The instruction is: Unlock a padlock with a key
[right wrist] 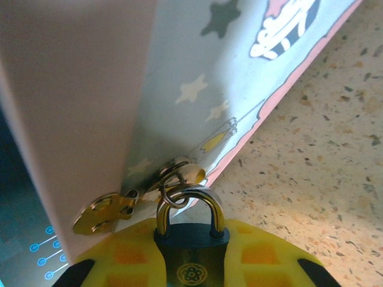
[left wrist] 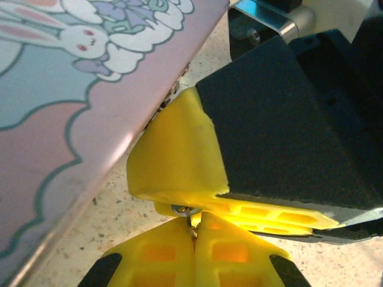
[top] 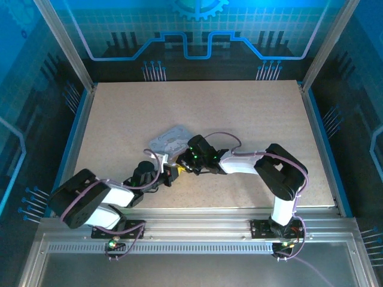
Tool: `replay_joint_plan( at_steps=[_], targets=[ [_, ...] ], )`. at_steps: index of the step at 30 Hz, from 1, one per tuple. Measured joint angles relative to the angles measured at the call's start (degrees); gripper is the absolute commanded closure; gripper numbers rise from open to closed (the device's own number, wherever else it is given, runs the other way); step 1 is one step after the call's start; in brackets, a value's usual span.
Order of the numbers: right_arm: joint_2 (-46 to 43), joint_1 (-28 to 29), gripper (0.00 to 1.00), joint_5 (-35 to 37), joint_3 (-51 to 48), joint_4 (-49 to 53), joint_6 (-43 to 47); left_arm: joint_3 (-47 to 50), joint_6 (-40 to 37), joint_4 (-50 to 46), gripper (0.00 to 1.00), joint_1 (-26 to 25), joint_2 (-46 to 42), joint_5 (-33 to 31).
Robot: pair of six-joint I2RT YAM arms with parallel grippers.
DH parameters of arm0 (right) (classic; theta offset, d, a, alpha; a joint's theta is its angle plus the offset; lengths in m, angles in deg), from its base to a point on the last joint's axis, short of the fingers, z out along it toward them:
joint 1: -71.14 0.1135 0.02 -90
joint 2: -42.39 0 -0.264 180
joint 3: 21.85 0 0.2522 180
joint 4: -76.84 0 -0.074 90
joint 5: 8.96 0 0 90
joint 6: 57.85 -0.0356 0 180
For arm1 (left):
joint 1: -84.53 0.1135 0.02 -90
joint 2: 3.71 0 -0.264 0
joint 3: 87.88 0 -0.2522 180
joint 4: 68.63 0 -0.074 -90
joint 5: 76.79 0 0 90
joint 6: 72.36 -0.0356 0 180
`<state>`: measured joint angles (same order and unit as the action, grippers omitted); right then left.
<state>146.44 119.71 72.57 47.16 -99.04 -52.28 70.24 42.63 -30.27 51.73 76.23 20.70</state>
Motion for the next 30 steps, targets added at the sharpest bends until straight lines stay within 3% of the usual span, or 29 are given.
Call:
replay_joint_plan(
  at_steps=[8, 17, 18, 20, 22, 30],
  targets=[
    [-1.03, -0.07, 1.00, -0.28, 3.76, 6.21, 4.74, -5.73, -15.45, -21.62, 1.00, -3.82, -10.73, -8.02],
    [-1.31, -1.84, 1.00, -0.46, 10.03, 21.88, 15.34, -10.64, -24.17, -24.68, 1.00, -12.44, -6.54, -19.61],
    [-1.44, -2.10, 1.00, -0.66, 10.08, 22.34, 15.98, -10.84, -24.41, -24.44, 0.98, -12.74, -6.25, -19.96],
    [-1.88, -2.16, 1.00, -0.96, 10.12, 22.95, 17.16, -10.86, -24.81, -23.98, 0.70, -13.14, -6.29, -20.48],
    [-2.16, -2.16, 1.00, -0.70, 10.12, 23.30, 18.86, -10.80, -25.00, -24.52, 0.59, -13.42, -7.08, -20.74],
    [-2.16, -2.14, 1.00, -0.96, 11.41, 27.08, 27.45, -8.37, -22.75, -28.13, 0.49, -13.49, -14.84, -21.22]
  ],
)
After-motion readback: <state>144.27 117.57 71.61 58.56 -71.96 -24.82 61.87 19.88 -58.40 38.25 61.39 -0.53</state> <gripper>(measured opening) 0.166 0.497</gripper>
